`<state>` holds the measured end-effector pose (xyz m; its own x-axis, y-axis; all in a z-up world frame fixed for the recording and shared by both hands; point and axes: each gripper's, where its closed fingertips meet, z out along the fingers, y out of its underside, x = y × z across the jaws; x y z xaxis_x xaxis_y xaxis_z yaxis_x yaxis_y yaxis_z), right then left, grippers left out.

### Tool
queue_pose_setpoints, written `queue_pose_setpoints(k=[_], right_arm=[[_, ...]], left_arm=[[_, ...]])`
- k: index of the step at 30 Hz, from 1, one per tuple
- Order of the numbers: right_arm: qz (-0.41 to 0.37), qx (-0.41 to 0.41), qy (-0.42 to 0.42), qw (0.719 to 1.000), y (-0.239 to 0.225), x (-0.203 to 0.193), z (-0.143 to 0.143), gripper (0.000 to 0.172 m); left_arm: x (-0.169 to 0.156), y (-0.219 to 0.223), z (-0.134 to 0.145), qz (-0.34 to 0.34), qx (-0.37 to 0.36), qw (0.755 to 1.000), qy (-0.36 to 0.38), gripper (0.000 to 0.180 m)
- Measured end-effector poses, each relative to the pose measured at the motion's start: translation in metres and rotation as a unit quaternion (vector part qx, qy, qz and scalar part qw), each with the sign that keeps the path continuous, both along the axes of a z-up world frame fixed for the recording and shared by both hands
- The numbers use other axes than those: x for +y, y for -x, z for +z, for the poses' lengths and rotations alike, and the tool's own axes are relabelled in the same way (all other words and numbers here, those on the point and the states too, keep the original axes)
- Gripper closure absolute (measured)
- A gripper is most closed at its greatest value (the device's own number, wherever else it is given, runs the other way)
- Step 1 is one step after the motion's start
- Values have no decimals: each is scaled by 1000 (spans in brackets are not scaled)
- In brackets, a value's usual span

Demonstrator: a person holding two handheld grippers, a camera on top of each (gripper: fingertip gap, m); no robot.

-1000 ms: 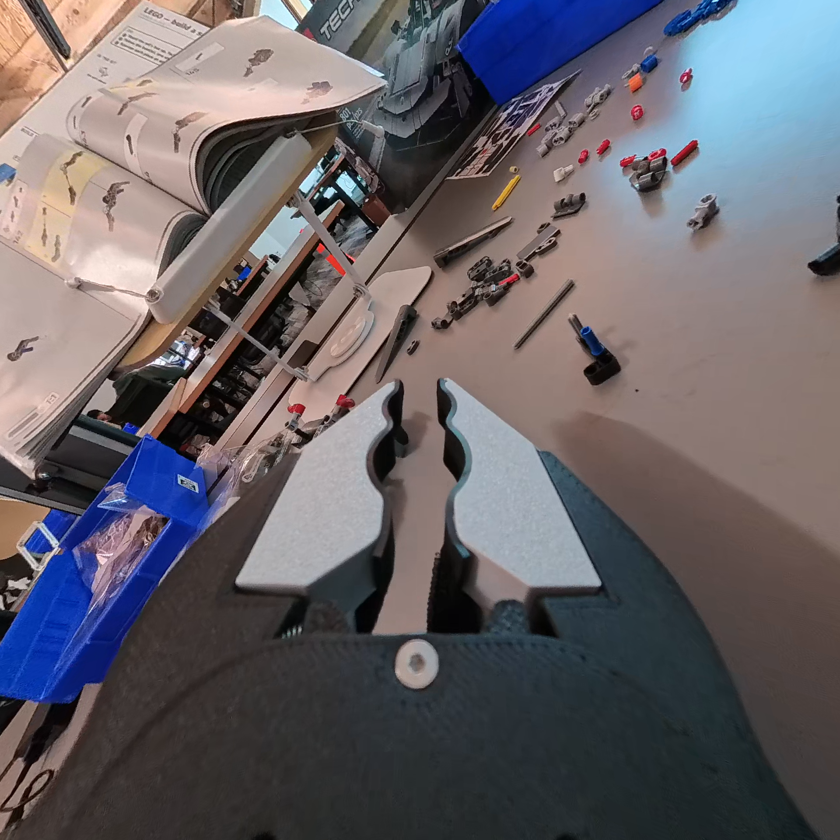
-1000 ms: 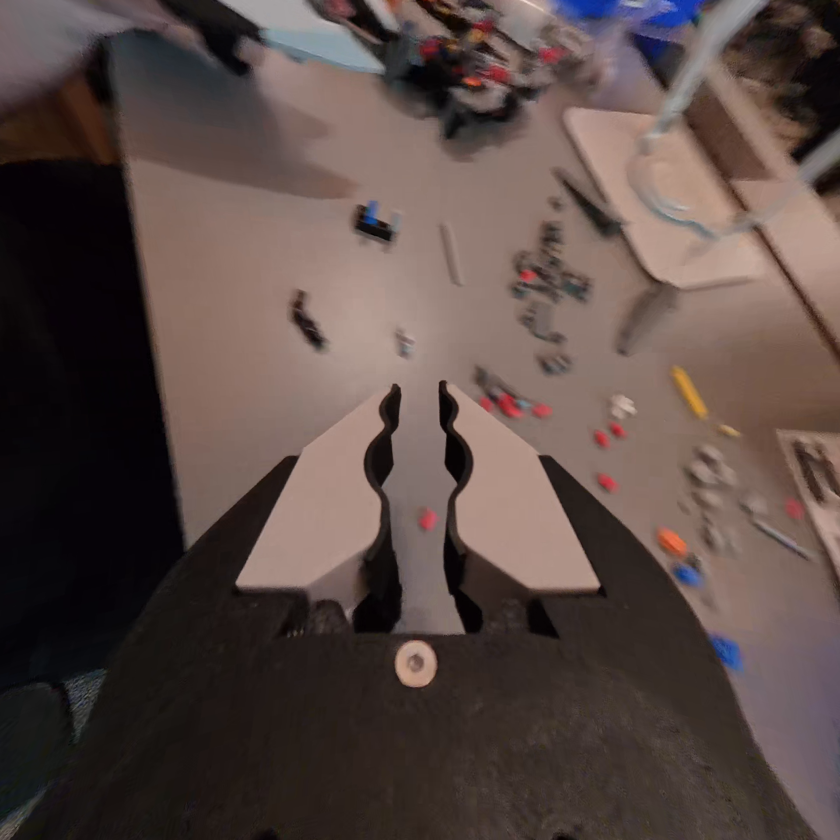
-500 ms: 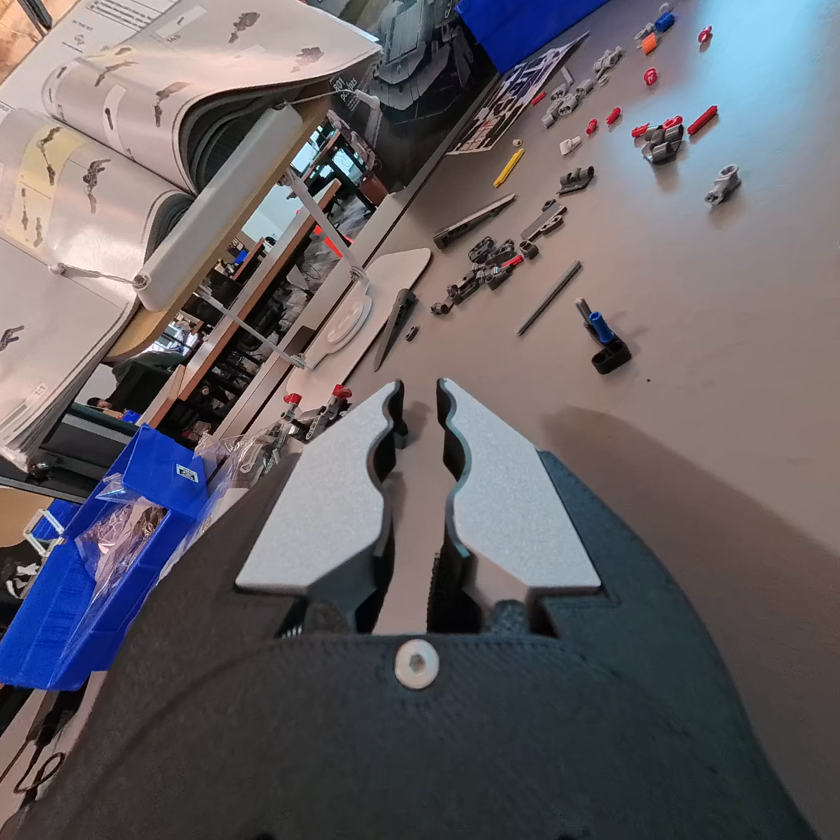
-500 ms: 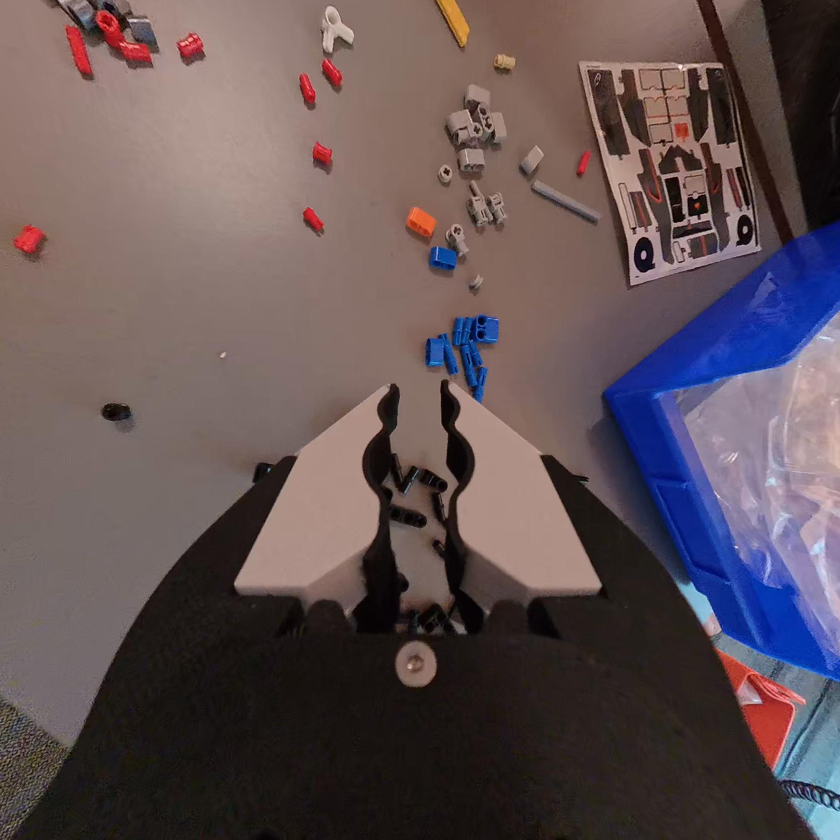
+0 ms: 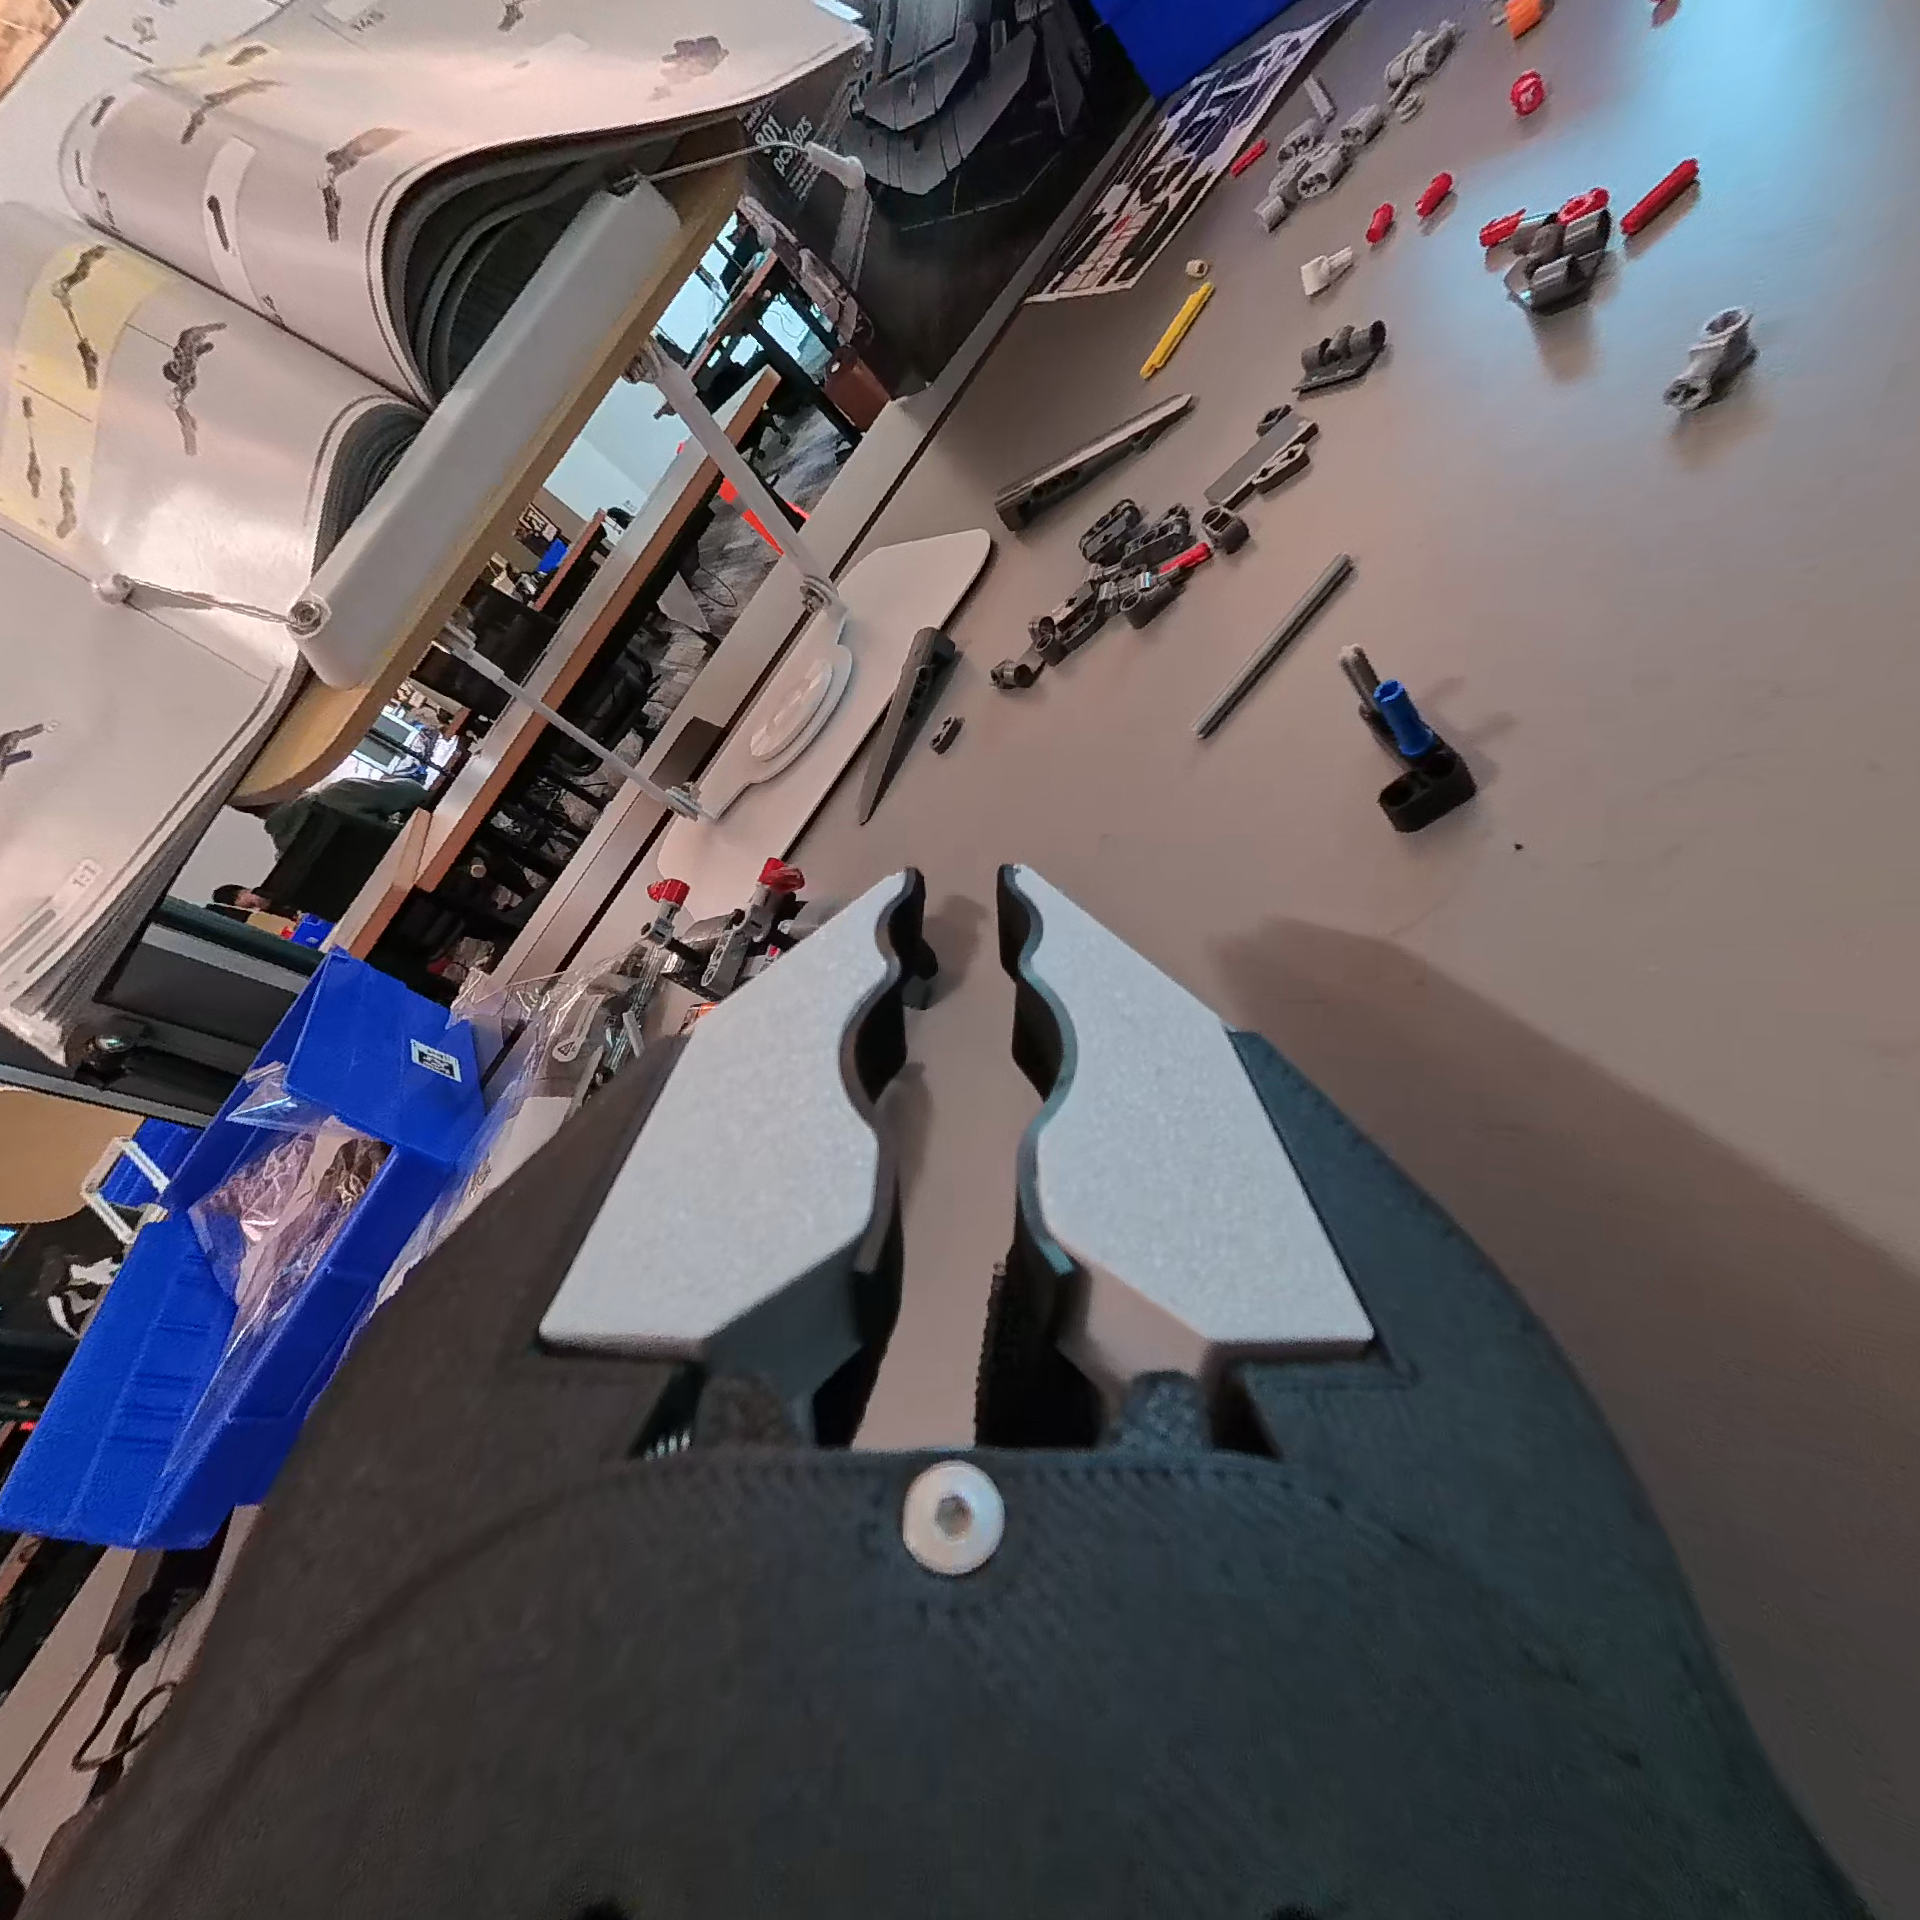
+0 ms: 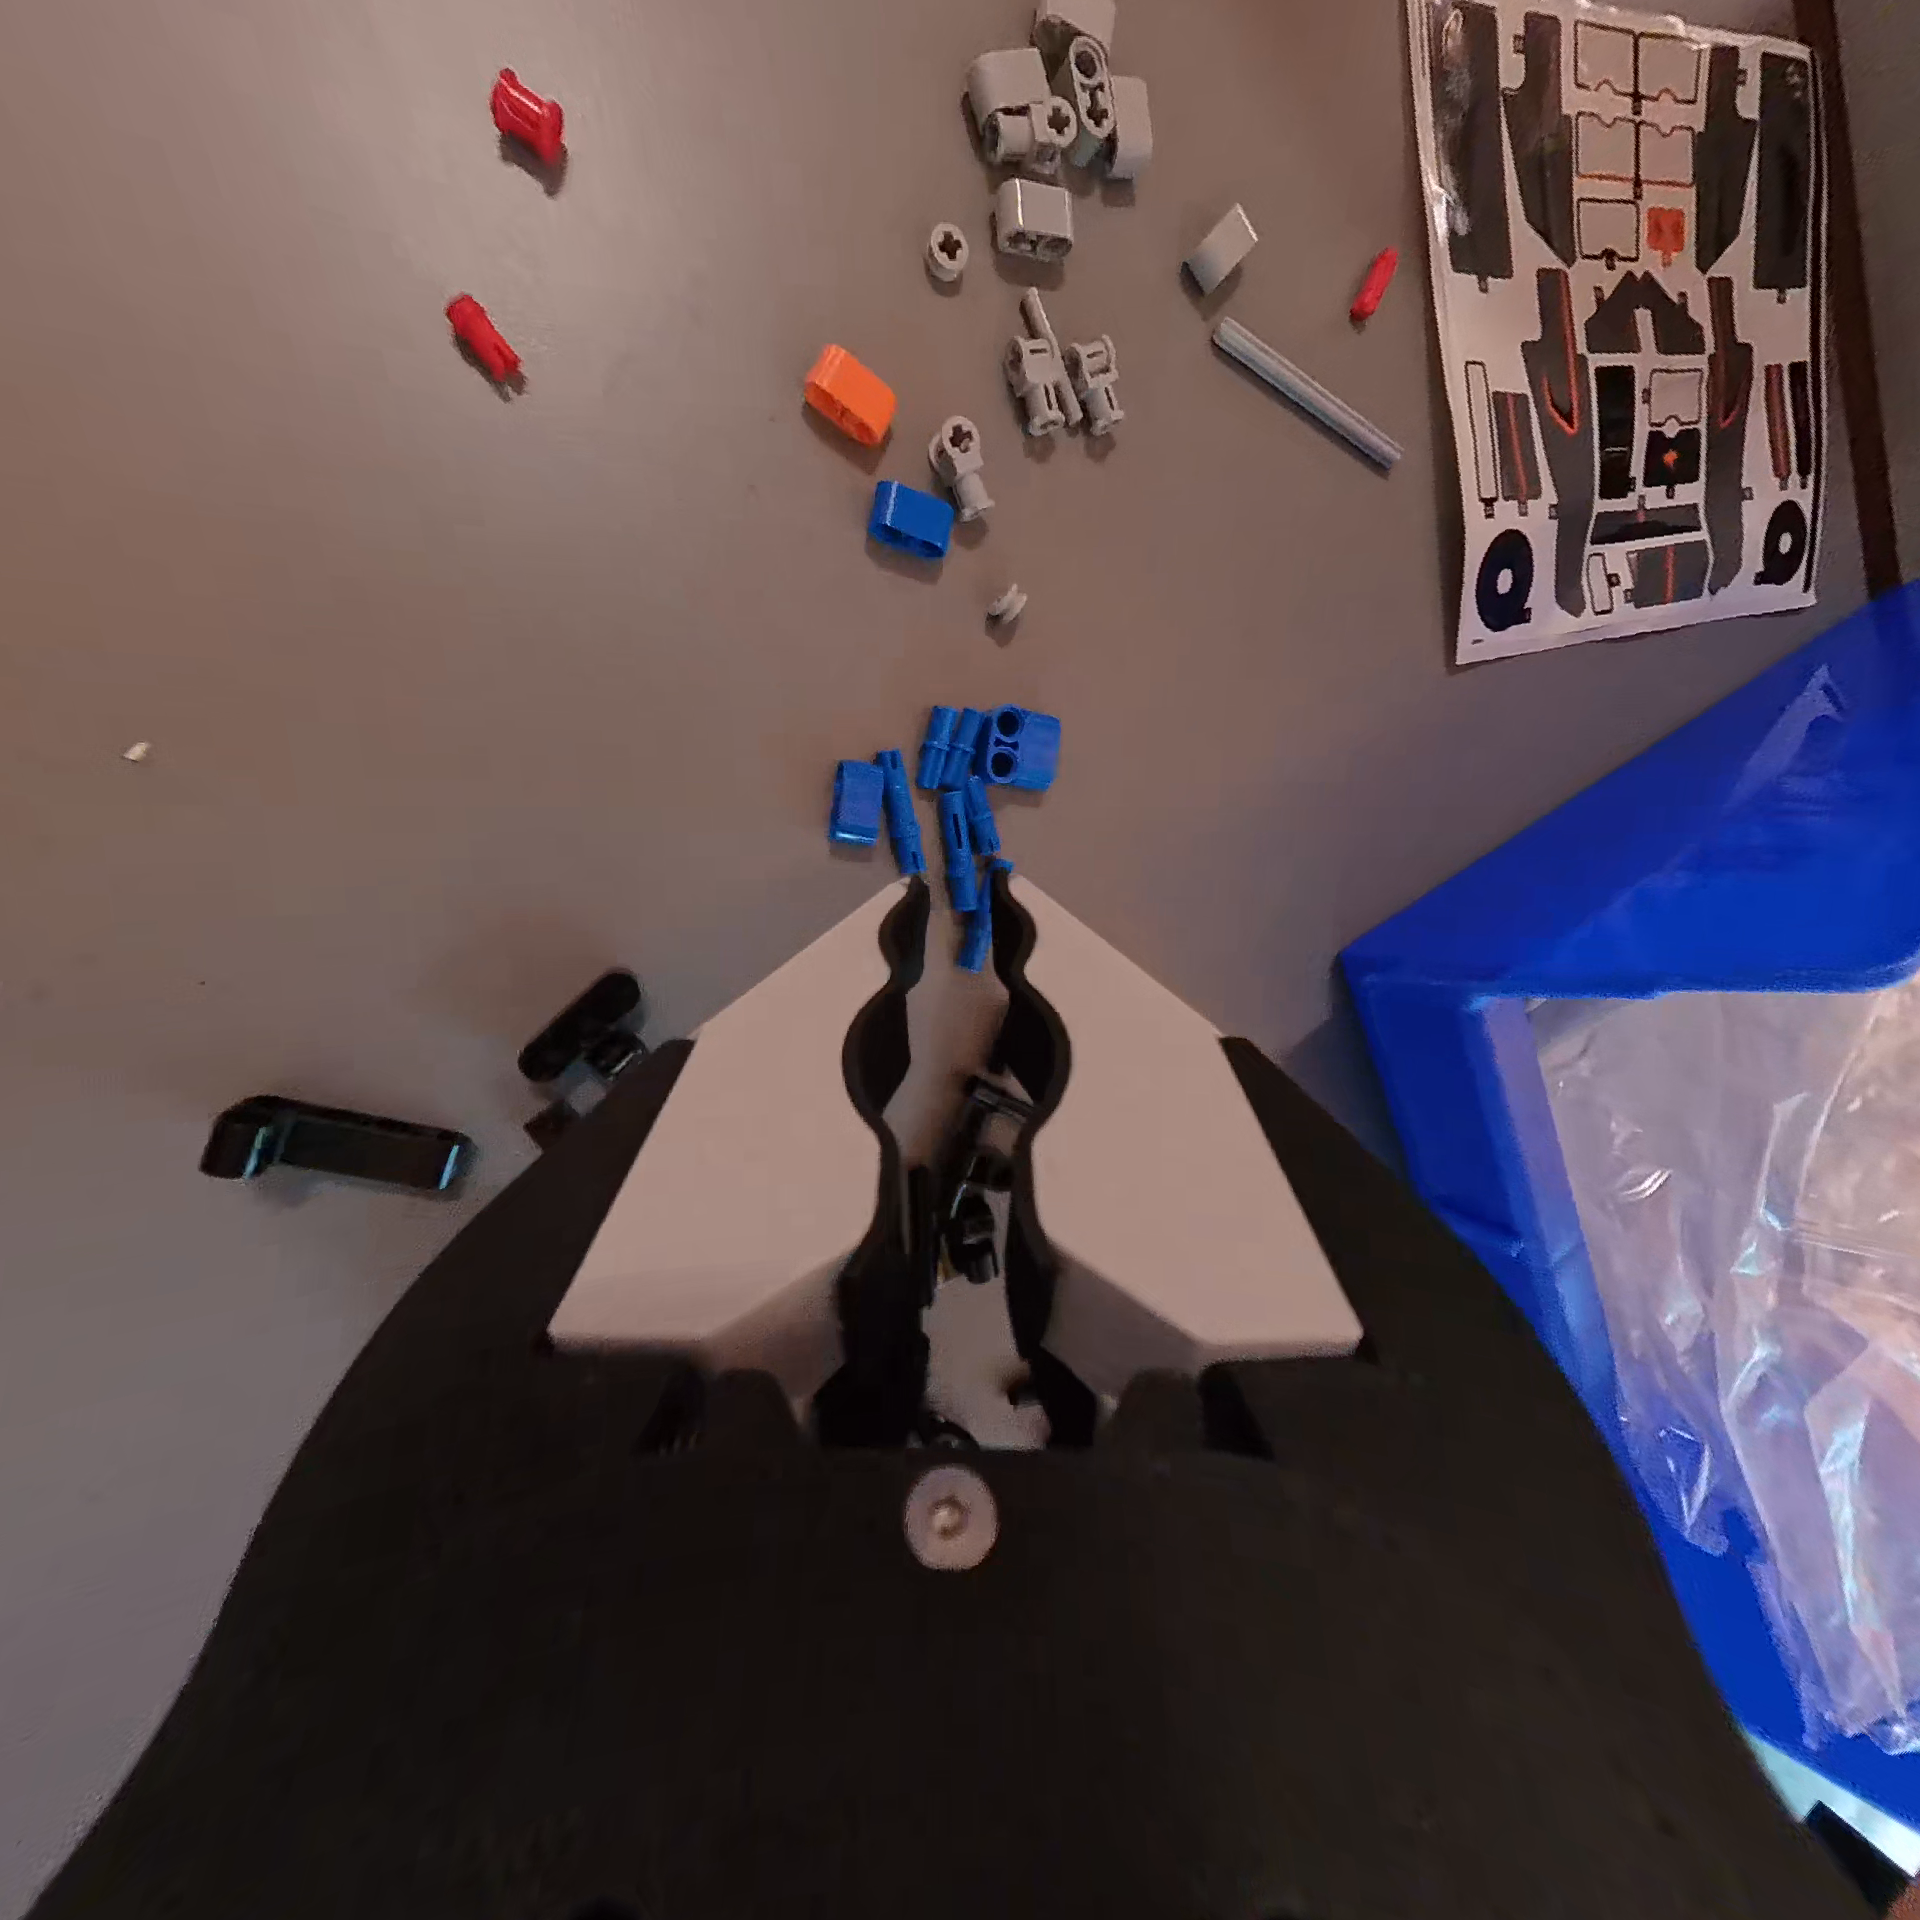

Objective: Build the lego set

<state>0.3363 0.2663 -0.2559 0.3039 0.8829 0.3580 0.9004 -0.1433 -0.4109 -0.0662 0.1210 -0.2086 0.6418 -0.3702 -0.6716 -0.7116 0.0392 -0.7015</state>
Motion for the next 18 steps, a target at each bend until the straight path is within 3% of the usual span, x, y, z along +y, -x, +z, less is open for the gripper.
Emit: queue_pose_setpoints(k=[11,18], right_arm=[[17,18,5,1000,6,12,5,164],[31,-21,22,999,5,16,-5,165]], left_arm=[[3,1,-2,5,6,1000,4,168],[4,2,-3,7,8,1000,4,168]])
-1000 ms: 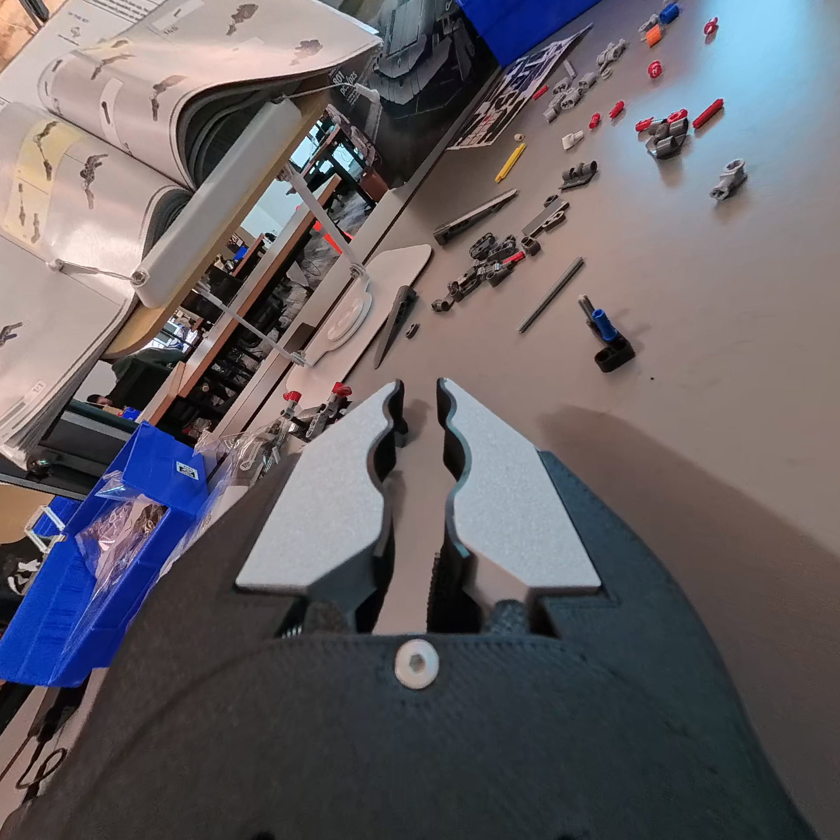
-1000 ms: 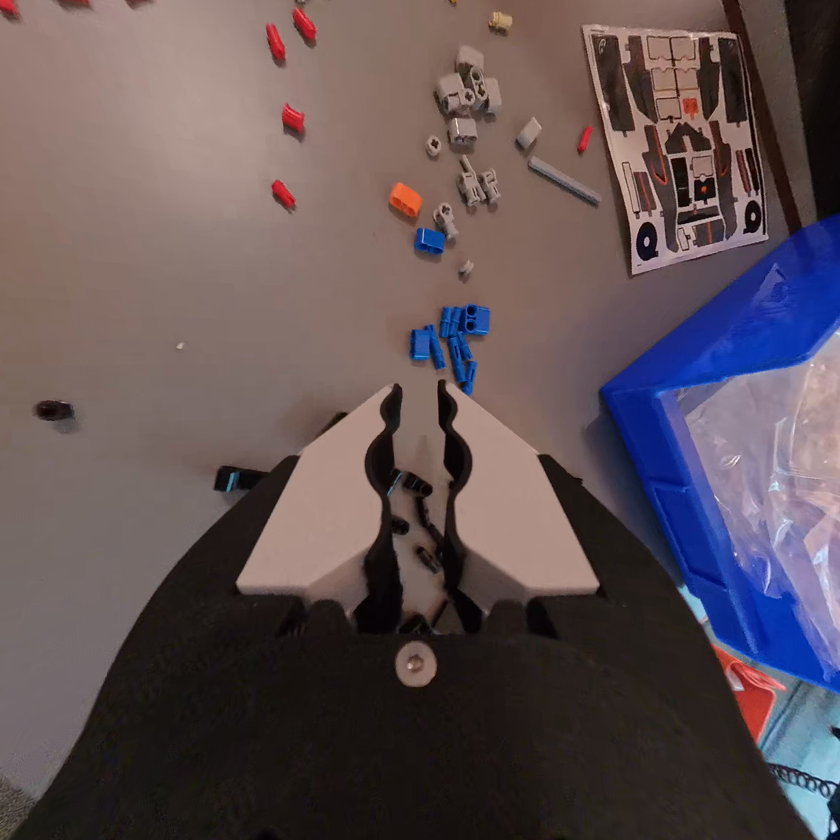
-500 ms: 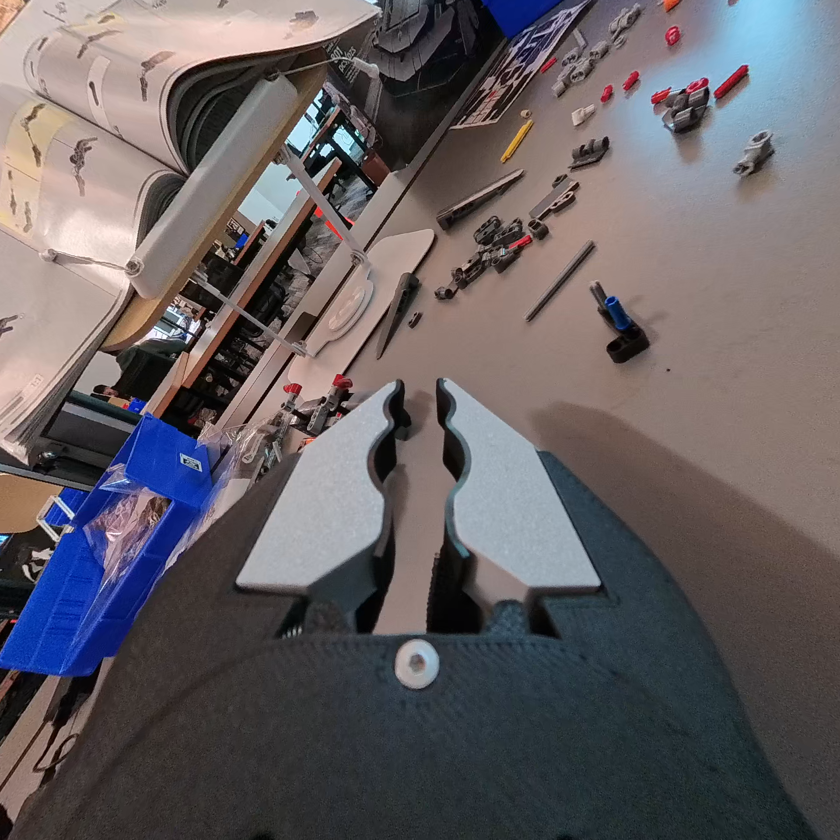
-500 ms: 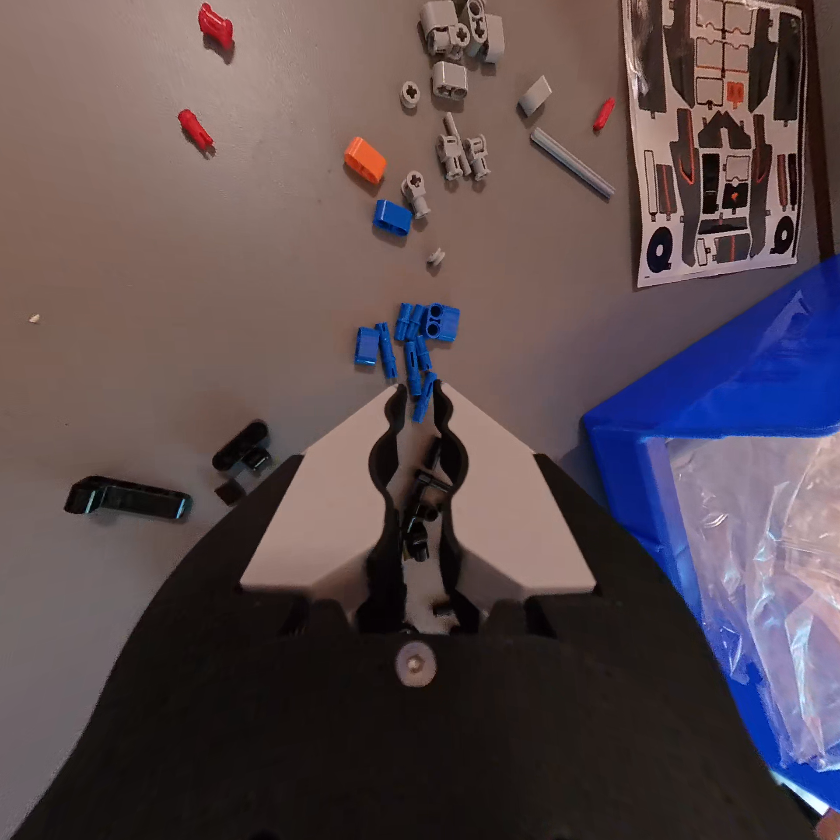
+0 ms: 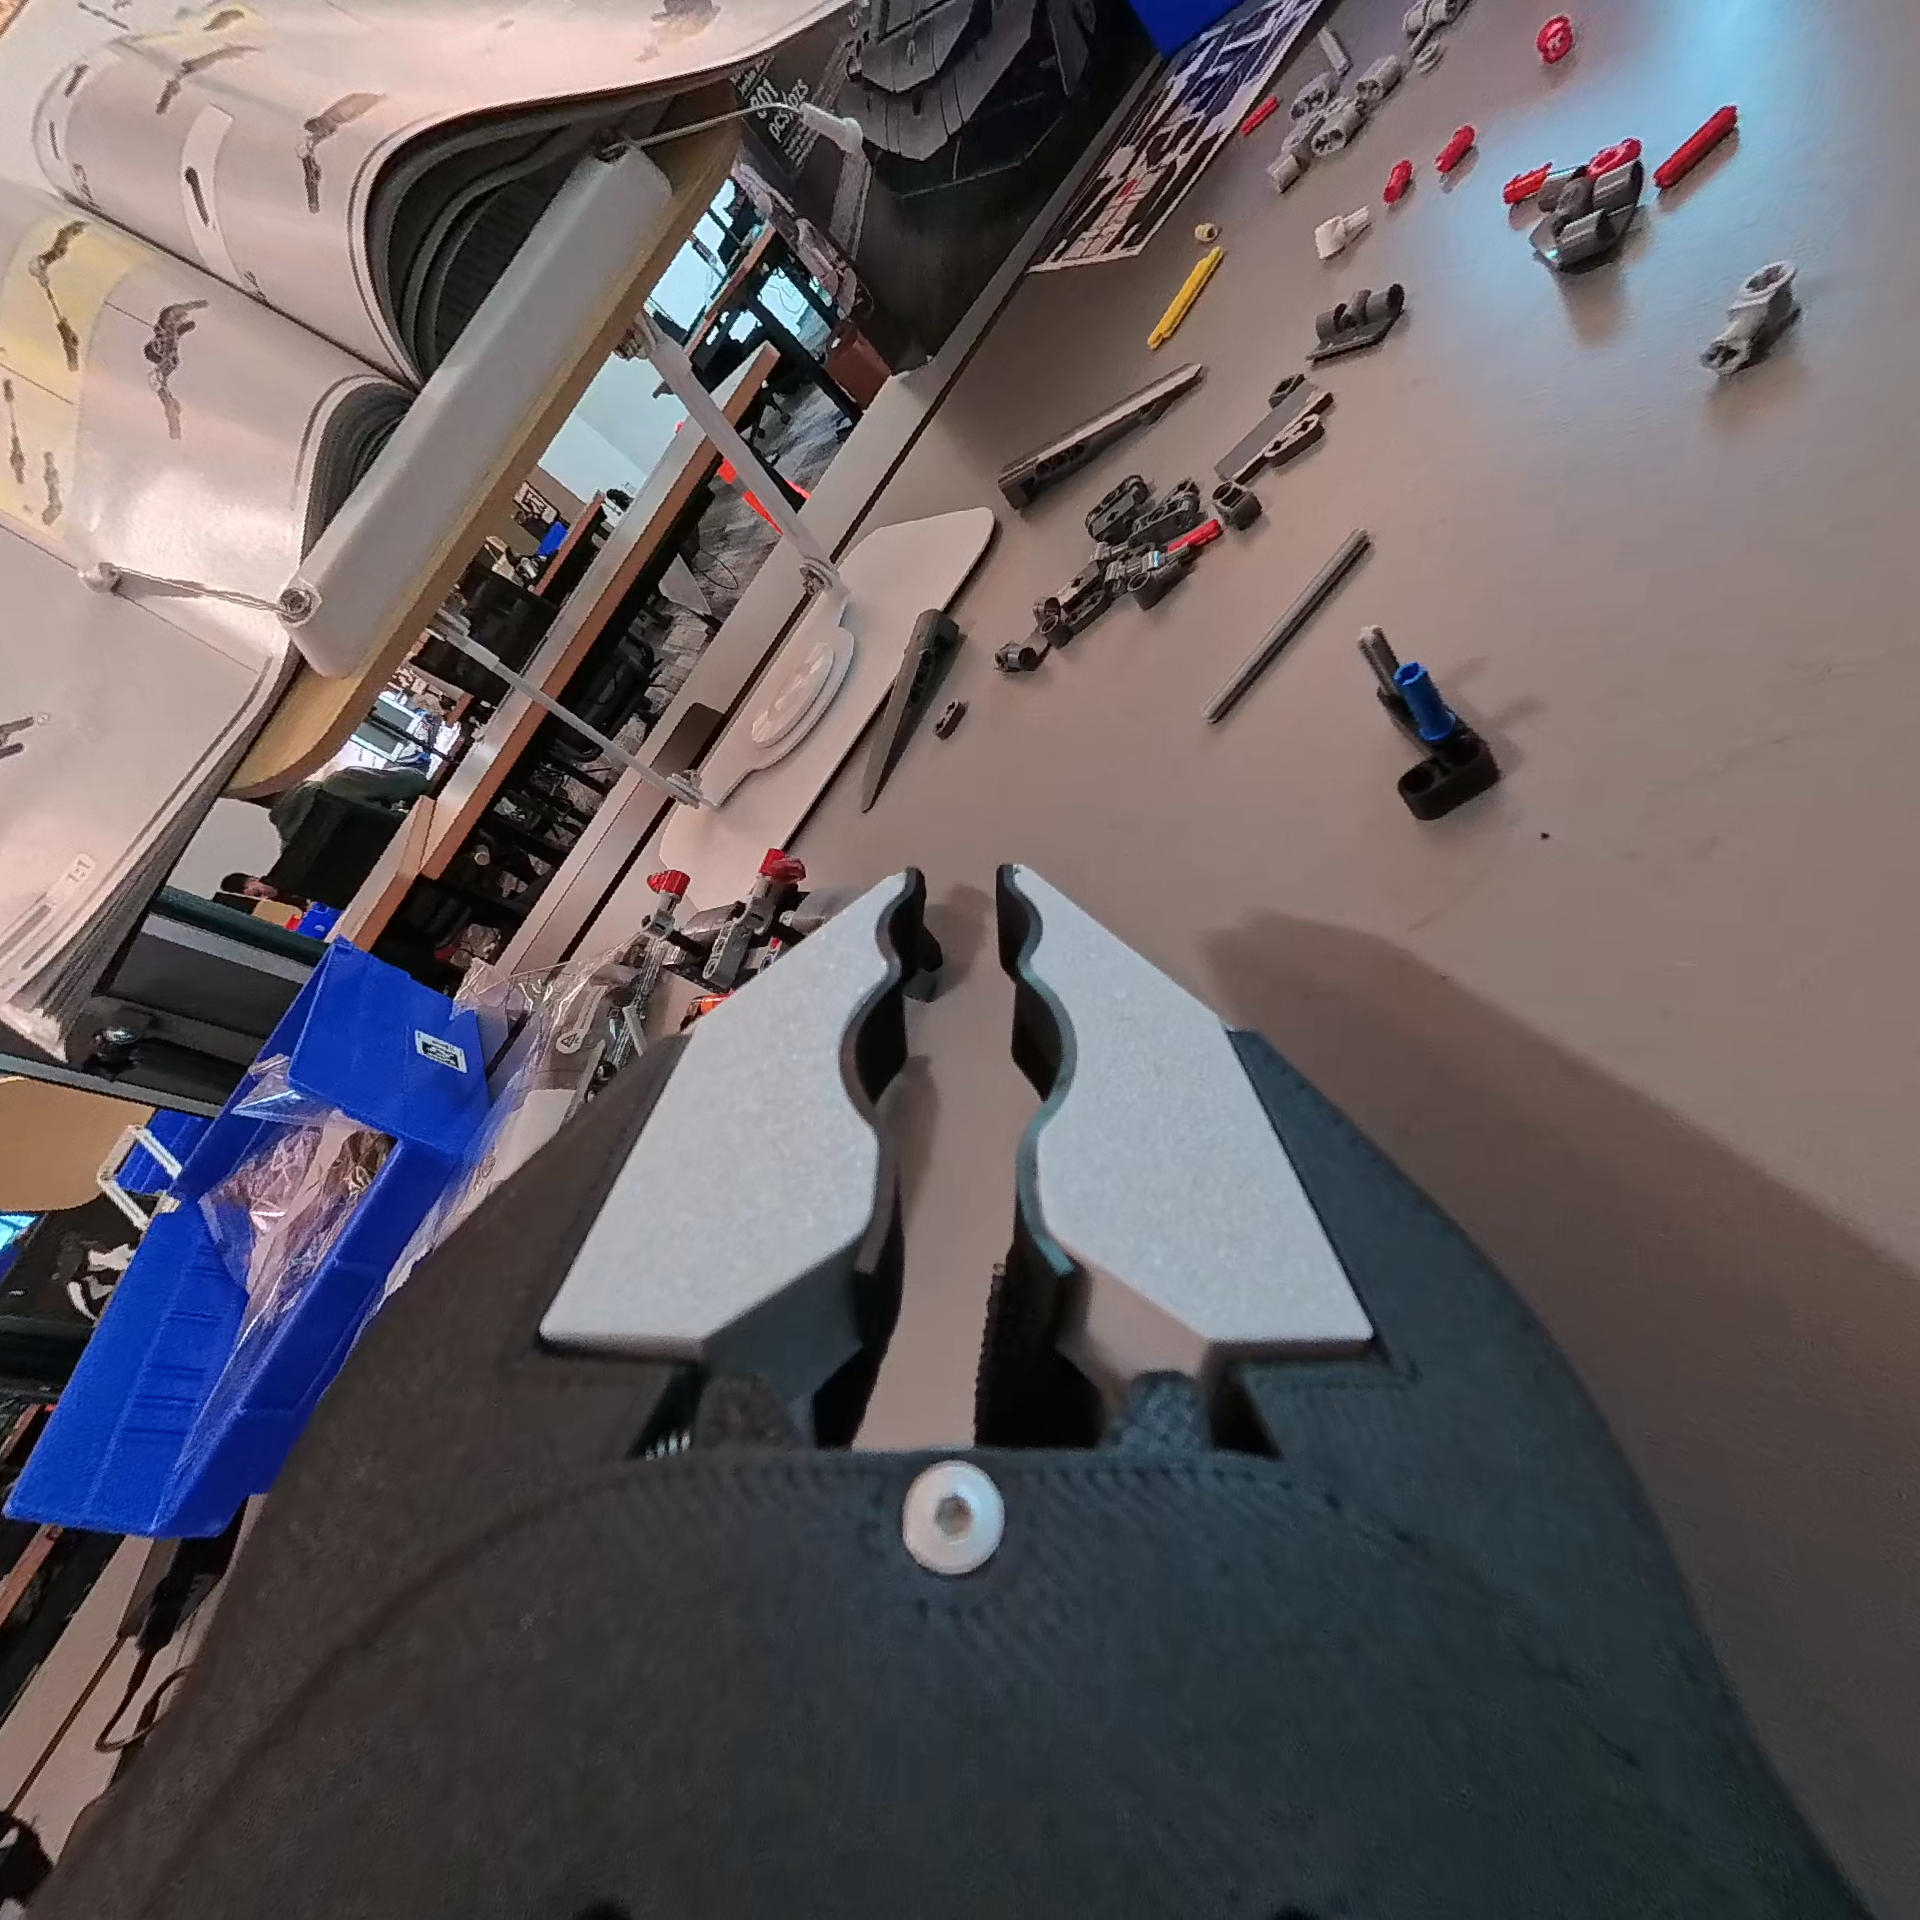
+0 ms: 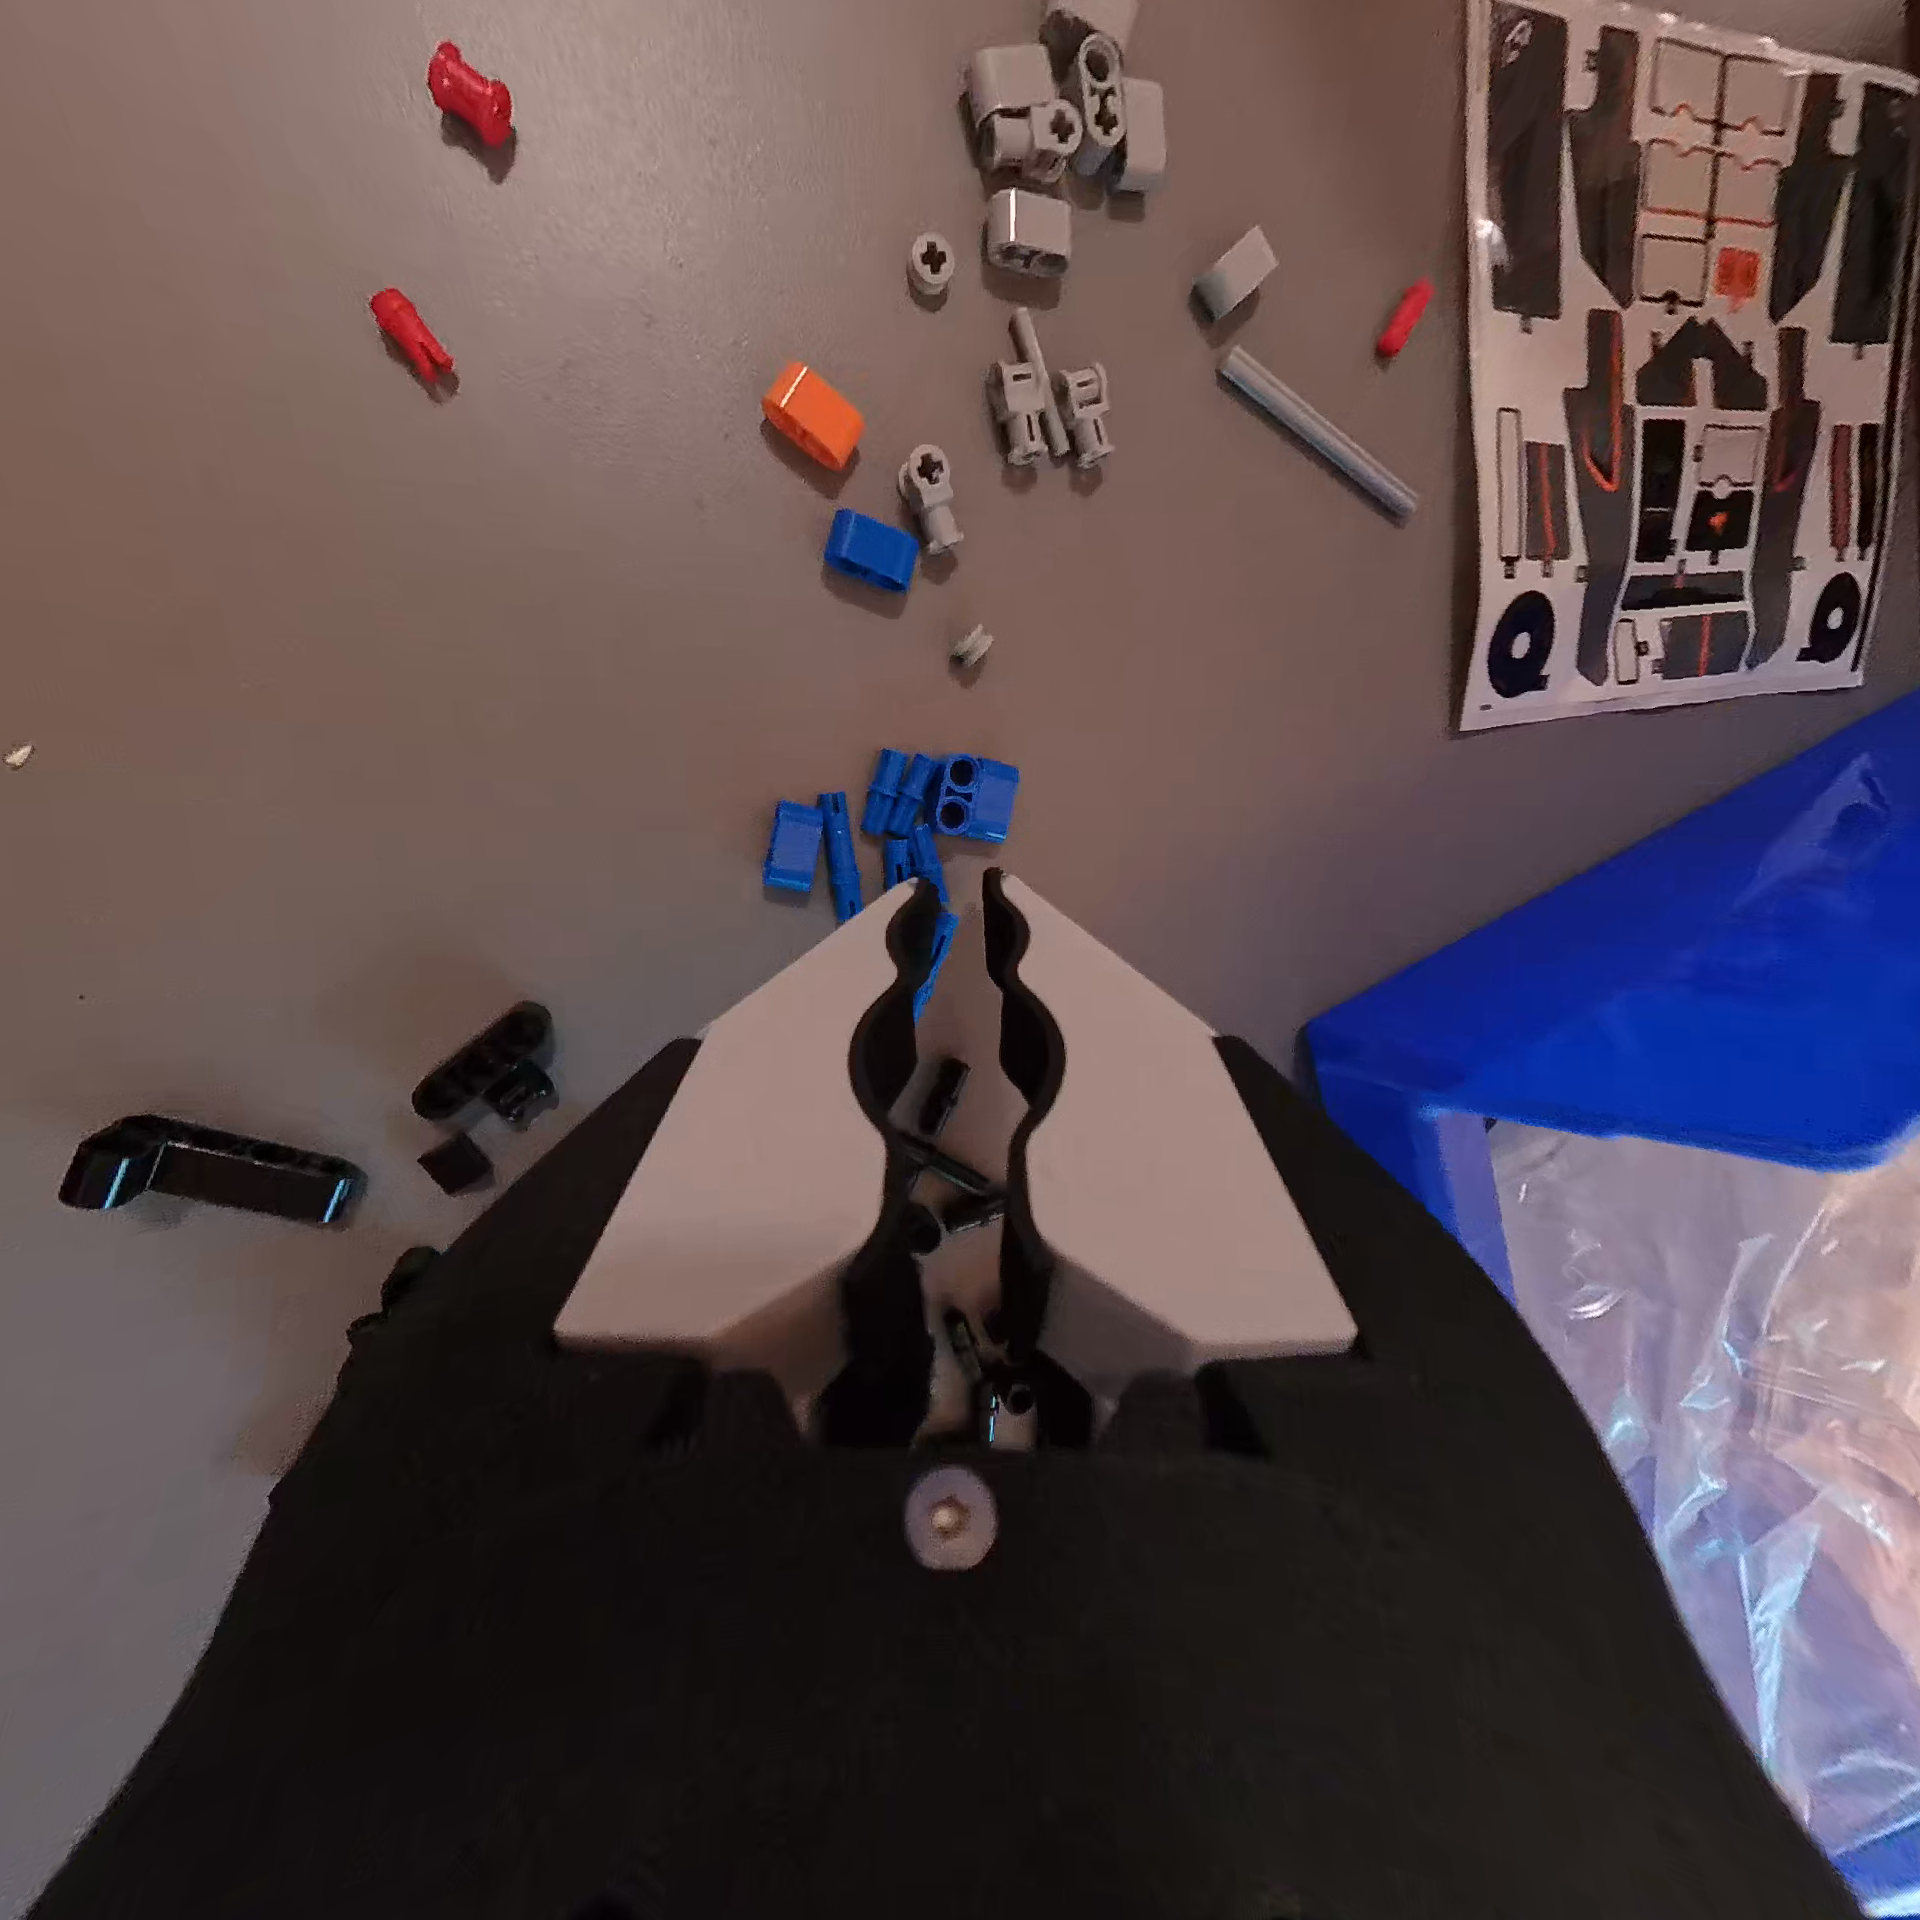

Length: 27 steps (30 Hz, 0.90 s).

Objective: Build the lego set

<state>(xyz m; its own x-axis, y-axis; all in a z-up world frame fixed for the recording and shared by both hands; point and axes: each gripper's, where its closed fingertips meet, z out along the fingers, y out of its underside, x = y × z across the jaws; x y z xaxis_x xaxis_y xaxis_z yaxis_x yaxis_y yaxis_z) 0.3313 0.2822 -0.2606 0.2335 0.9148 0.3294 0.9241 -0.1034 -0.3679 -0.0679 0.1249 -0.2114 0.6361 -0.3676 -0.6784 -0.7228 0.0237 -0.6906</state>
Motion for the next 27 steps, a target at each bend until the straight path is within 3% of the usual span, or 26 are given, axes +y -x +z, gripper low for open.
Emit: queue_pose_setpoints(k=[15,20,27], right_arm=[[18,2,22,1000,3,-4,-5,172],[21,36,2,999,12,-11,11,171],[70,97,-3,993,51,-51,44,172]], left_arm=[[1,1,1,3,-1,1000,-2,168],[-1,0,12,2,-12,1000,-27,168],[-9,-9,24,-10,6,998,-62,166]])
